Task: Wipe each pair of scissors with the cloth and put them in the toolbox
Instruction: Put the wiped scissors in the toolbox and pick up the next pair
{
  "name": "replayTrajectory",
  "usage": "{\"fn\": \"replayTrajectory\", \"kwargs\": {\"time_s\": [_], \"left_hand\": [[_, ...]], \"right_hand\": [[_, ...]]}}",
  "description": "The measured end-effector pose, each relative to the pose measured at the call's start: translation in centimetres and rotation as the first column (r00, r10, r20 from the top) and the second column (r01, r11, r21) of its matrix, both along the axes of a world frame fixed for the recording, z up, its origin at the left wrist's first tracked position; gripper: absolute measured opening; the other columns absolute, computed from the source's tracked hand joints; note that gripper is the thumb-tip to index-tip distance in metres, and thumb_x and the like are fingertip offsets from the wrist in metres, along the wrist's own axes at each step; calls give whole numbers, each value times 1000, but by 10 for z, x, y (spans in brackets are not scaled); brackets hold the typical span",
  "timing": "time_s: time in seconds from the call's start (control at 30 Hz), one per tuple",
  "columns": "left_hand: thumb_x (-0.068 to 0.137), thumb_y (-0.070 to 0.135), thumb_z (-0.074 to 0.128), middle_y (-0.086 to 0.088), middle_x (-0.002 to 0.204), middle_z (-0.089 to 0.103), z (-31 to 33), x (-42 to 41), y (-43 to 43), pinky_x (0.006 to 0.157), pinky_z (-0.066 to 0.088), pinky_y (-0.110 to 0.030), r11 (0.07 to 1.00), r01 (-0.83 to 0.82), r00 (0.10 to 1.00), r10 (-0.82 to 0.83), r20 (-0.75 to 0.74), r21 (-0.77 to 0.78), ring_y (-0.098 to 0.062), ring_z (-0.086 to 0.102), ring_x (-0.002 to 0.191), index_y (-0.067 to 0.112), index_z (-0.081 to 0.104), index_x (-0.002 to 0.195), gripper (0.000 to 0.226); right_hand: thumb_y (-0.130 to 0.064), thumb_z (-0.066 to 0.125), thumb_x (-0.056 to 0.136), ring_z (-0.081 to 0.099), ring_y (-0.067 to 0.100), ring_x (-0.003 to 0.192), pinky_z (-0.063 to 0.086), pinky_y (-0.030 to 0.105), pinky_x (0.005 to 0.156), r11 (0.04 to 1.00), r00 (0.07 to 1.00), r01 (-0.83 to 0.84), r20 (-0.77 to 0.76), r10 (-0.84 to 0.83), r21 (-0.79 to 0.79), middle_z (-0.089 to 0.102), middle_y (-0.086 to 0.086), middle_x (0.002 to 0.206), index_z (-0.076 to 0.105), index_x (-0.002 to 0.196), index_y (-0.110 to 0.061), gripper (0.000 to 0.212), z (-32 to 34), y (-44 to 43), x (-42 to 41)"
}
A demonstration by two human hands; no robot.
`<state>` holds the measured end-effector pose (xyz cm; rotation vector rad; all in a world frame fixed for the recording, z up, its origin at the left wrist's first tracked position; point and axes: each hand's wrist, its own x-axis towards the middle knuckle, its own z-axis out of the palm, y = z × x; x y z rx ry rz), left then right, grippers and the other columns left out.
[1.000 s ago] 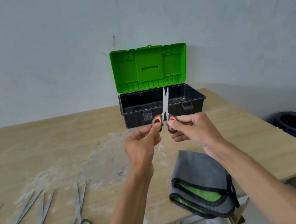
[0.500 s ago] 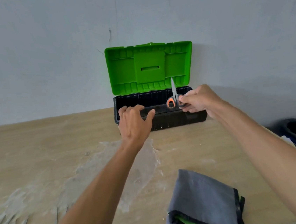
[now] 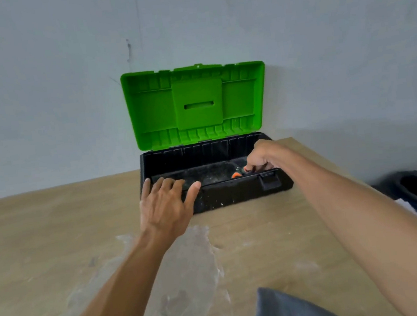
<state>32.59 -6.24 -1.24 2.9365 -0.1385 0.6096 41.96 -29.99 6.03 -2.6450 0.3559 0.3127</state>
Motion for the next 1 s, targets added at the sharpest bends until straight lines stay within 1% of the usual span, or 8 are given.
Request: {"fn": "replayTrajectory", "kwargs": {"time_s": [0.13,0.3,0.4,0.53,0.7,0.8,0.9,1.0], "left_hand": [[94,67,6,-3,128,64,2,-3,0,121,17,-47,1000,8,999,-8,-47,0,-23,51,129,22,61,128,78],[97,65,12,-6,133,59,5,-2,-1,122,13,-48,1000,17,995,-17,-98,-1,-25,46,133,21,57,133,72],[97,65,10,-8,136,56,7,-2,-1,123,10,-48,1000,22,991,-22,-136,2,-26,43,136,20,54,136,74],[96,65,9,-9,137,55,11,-3,1,123,9,-48,1000,25,988,-24,-154,5,-26,42,136,21,54,136,75],[97,65,12,-8,138,53,15,-6,0,123,7,-48,1000,22,981,-23,-194,-10,-27,38,138,22,55,136,72],[97,66,15,-11,146,47,24,-8,2,122,7,-48,1000,19,963,-22,-270,-16,-29,33,141,21,45,146,73],[97,65,20,-14,155,36,33,-23,8,122,7,-49,997,42,936,-63,-345,-70,-31,25,146,19,25,155,74],[99,59,31,-14,157,32,42,-60,17,120,16,-52,964,49,960,-118,-254,-262,-31,27,146,18,19,157,72]], "right_hand": [[-24,64,98,64,37,111,50,41,103,981,999,-16,-50,6,-195,65,19,119,64,114,1,30,-18,-2,9],[-13,52,89,59,34,88,44,38,79,947,997,-48,-70,27,-319,56,14,86,52,82,0,14,-21,-2,15],[-13,53,92,60,34,91,44,39,79,949,997,-38,-72,17,-313,55,14,88,51,84,-1,15,-18,2,11],[-14,58,91,61,36,97,47,38,82,962,999,-13,-37,3,-272,58,16,99,55,103,0,18,-13,4,1],[-24,71,93,63,32,85,46,36,73,984,969,8,243,36,-176,69,13,101,60,89,-8,19,-13,3,-20],[-34,62,103,67,31,79,51,34,71,992,914,-102,386,123,-76,79,12,97,72,82,-5,38,-11,14,-47],[-33,57,106,70,35,102,57,40,88,963,861,-263,437,259,-53,80,11,103,80,103,-9,33,-1,34,-89],[-32,57,106,70,36,107,55,42,95,909,800,-408,446,401,-86,80,18,108,78,118,-12,32,13,56,-133]]}}
